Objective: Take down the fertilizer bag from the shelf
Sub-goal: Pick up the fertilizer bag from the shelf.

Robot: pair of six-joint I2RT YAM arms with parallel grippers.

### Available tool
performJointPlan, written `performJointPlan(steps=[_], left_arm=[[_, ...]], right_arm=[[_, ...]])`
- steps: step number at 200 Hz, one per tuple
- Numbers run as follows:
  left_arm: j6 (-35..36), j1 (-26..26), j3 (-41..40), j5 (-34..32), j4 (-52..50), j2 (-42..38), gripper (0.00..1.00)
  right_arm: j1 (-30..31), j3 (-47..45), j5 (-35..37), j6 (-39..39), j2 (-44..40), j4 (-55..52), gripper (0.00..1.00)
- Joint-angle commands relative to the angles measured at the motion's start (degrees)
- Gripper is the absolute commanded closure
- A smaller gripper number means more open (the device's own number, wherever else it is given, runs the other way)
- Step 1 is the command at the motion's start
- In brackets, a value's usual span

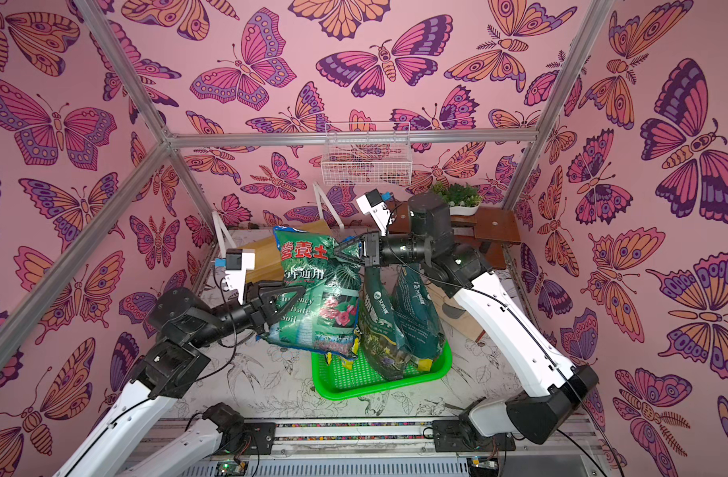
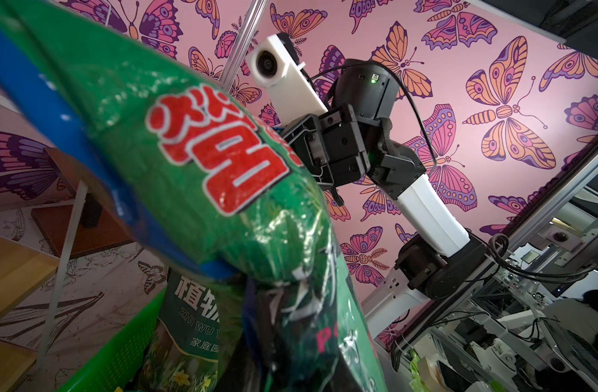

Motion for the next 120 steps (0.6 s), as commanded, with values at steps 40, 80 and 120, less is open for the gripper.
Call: performJointPlan(steps=[40, 80, 120], left_arm=[[1.6, -0.4, -1.3, -9.8, -1.5, -5.7, 0.0], [3.0, -0.4, -0.2, -15.3, -6.3, -6.7, 0.0], [3.9, -0.4, -0.8, -31.6, -9.0, -11.9, 0.0]], right_arm=[[0.8, 0.6, 0.8, 0.8, -3.2, 8.0, 1.0], [1.1, 4.1, 1.8, 1.5, -3.6, 8.2, 1.0], [2.2, 0.7, 2.1, 1.5, -5.5, 8.1, 1.0]])
